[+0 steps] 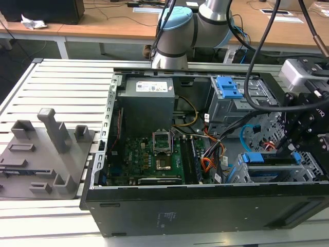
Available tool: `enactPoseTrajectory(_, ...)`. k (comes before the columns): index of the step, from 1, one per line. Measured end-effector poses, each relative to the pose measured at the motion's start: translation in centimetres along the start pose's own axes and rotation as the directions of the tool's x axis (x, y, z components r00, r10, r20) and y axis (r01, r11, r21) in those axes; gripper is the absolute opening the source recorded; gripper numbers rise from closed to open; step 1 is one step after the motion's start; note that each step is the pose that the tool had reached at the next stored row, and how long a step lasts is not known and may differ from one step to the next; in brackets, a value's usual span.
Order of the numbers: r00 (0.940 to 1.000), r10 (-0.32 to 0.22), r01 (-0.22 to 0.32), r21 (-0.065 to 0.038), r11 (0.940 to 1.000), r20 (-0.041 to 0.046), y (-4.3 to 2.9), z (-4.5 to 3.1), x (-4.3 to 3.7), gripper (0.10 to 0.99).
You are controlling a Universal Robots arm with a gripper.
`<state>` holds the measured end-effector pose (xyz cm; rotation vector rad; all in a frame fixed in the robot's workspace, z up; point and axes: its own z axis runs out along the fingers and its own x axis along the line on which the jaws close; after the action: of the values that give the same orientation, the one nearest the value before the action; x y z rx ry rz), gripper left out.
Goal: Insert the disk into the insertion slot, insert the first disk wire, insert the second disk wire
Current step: 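Insert the first disk wire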
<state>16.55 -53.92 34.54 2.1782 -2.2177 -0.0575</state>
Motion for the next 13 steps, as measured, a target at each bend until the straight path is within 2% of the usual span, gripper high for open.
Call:
enactPoseTrajectory(2,1.0000,0.000,0.000,0.000,1.0000,0.0024,-0.01,0.11,0.34,0.157)
enactPoseTrajectory(4,1.0000,0.000,0.000,-0.001,1.0000,0.0026,-0.14,0.20,0.34,0.157)
enactPoseTrajectory(6,1.0000,0.000,0.000,-0.002,1.0000,0.0027,-0.41,0.35,0.05,0.157)
enactPoseTrajectory(9,1.0000,0.000,0.000,-0.002,1.0000,0.0025,-0.40,0.35,-0.07,0.157)
enactPoseTrajectory(10,1.0000,0.000,0.000,-0.002,1.0000,0.0028,-0.40,0.36,-0.08,0.169)
enactPoseTrajectory(11,1.0000,0.000,0.000,-0.002,1.0000,0.0026,-0.40,0.35,-0.08,0.235)
enactPoseTrajectory(13,1.0000,0.000,0.000,-0.002,1.0000,0.0024,-0.40,0.31,-0.09,0.235)
